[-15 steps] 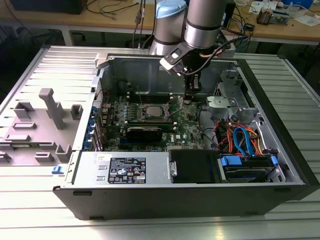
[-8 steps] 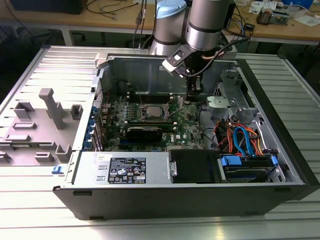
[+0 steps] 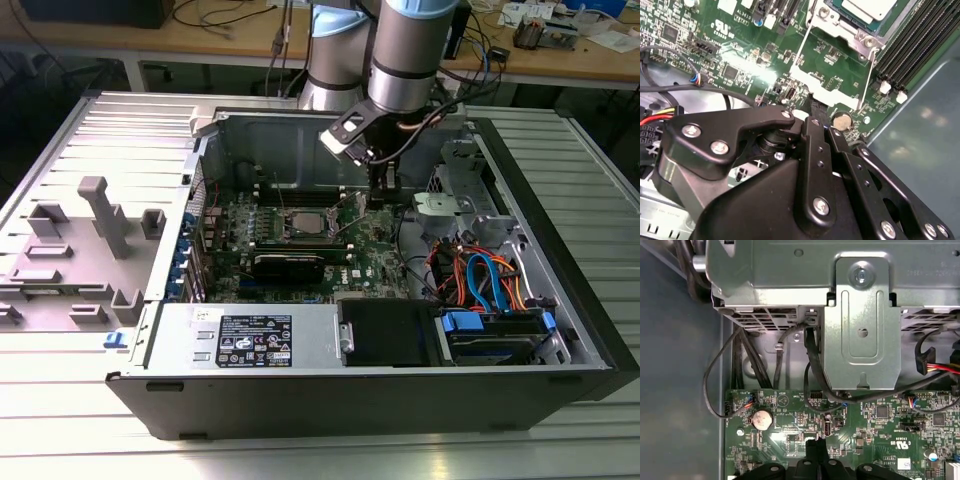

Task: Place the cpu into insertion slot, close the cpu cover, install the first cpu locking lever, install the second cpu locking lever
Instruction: 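Close the cpu cover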

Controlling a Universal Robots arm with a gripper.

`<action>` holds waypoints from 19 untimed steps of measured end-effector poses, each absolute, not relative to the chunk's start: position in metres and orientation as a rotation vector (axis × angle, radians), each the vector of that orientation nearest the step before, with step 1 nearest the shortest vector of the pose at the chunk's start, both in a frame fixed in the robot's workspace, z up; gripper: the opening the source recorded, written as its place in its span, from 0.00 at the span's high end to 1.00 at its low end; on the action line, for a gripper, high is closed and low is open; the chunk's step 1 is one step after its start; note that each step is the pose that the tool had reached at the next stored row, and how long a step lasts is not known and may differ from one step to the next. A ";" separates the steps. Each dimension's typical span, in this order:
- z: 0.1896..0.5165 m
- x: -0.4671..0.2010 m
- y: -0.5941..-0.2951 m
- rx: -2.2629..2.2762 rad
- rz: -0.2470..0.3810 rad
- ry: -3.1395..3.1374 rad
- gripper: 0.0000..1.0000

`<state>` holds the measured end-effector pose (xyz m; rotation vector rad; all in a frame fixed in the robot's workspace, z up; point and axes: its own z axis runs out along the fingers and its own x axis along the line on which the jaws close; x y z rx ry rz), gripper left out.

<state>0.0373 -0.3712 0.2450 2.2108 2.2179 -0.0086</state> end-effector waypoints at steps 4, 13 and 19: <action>0.246 0.035 -0.371 2.214 -0.016 2.222 0.89; 0.248 0.028 -0.371 2.217 -0.023 2.225 0.89; 0.248 0.026 -0.371 2.217 -0.023 2.225 0.89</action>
